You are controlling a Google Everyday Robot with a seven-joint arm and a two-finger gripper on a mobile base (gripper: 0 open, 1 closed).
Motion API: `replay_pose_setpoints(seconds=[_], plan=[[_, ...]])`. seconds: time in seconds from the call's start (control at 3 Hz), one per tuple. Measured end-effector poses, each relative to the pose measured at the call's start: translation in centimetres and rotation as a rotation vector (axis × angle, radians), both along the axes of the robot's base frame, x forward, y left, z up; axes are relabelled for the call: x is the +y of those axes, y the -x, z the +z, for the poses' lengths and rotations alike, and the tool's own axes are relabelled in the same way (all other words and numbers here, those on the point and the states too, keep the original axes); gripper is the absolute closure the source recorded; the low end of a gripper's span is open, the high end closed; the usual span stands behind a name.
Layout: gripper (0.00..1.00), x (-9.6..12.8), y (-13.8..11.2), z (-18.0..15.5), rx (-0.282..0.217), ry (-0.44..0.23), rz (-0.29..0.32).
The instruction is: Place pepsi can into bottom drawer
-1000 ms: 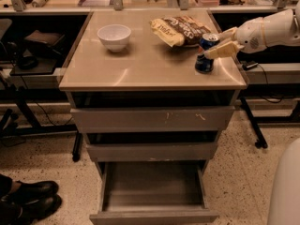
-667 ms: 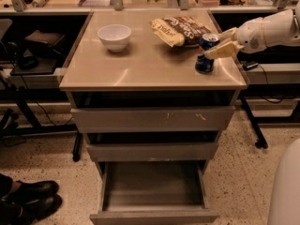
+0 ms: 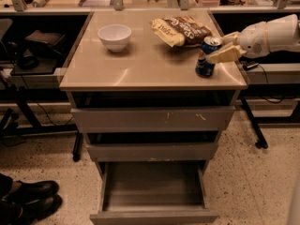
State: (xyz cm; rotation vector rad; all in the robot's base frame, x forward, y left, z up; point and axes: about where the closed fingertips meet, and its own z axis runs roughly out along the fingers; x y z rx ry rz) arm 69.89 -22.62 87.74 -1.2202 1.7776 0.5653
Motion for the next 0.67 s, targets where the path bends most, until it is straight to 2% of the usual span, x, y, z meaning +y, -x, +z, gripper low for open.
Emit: replay_pose_setpoints(seconds=[0.33, 0.67], plan=[[1.0, -1.4, 4.5, 1.7, -0.106, -0.031, -0.006], [1.0, -2.3, 8.4, -1.3, -0.14, -0.079, -0.027]])
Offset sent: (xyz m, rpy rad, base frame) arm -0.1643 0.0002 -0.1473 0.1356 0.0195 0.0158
